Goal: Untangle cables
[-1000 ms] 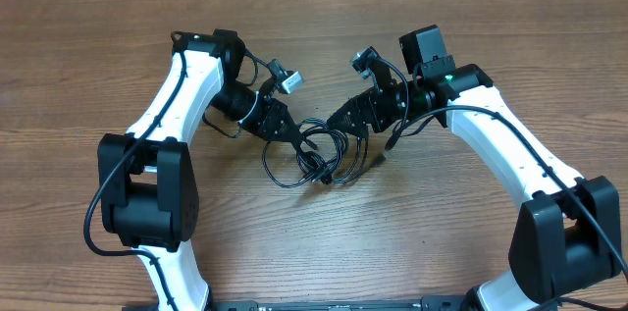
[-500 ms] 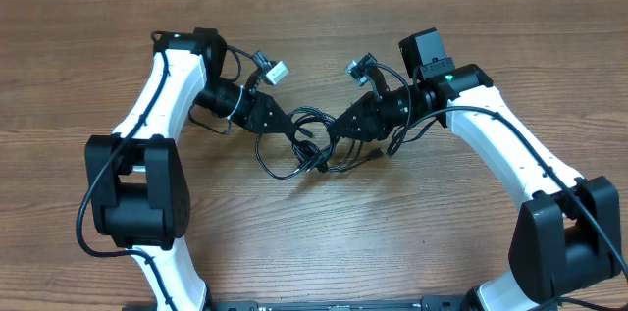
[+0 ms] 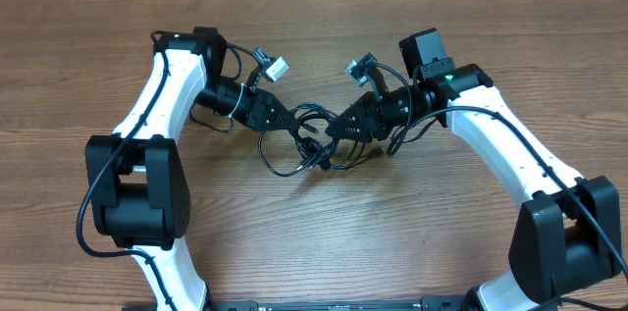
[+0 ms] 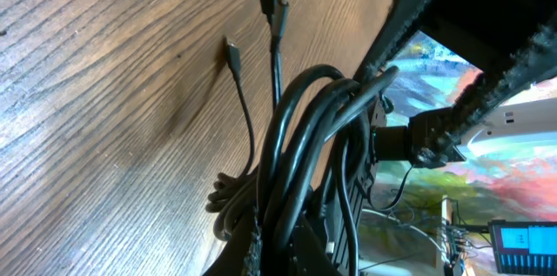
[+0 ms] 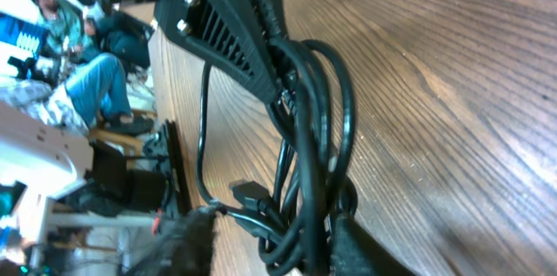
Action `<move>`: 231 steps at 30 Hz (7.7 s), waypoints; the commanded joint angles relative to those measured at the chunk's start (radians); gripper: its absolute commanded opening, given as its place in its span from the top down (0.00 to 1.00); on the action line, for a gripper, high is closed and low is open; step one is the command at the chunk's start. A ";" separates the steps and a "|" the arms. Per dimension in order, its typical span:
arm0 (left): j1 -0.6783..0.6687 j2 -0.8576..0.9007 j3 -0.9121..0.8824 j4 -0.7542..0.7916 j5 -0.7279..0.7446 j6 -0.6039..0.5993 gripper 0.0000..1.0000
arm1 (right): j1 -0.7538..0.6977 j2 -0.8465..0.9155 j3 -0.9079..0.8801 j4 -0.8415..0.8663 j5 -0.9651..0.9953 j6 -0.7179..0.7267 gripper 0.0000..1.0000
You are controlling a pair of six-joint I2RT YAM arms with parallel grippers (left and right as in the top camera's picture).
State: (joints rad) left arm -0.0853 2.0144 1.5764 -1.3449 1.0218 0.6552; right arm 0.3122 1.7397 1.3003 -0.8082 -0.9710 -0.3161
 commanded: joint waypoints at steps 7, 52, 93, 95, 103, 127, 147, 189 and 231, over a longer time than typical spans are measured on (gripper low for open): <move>-0.006 0.003 -0.001 0.067 0.043 -0.084 0.96 | 0.003 -0.027 0.002 -0.002 -0.056 -0.008 0.70; -0.060 0.003 -0.001 0.127 0.140 -0.147 0.96 | 0.110 -0.027 0.002 0.053 0.074 -0.003 0.55; -0.081 0.003 -0.001 0.141 -0.326 -0.316 0.96 | 0.075 -0.027 -0.009 -0.019 0.853 0.425 0.96; -0.082 0.003 -0.001 0.142 -0.326 -0.316 0.96 | 0.066 -0.027 -0.008 -0.018 0.867 0.425 0.96; -0.082 0.003 -0.001 0.142 -0.323 -0.316 0.96 | 0.050 -0.027 -0.008 -0.028 1.088 0.515 0.96; -0.086 0.003 -0.001 0.134 -0.318 -0.315 0.96 | 0.050 -0.027 -0.009 0.070 0.764 0.330 0.58; -0.086 0.003 -0.001 0.156 -0.231 -0.311 0.96 | 0.053 -0.021 -0.031 0.117 0.542 0.058 0.32; -0.086 0.003 -0.001 0.173 -0.182 -0.312 0.96 | 0.087 0.122 -0.032 0.276 0.415 0.087 0.96; -0.086 0.003 -0.001 0.159 -0.265 -0.321 0.43 | 0.085 0.121 0.000 -0.145 1.292 0.692 0.96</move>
State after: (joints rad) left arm -0.1703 2.0144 1.5753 -1.1820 0.7662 0.3370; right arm 0.3981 1.8580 1.2713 -0.9241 0.2977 0.3462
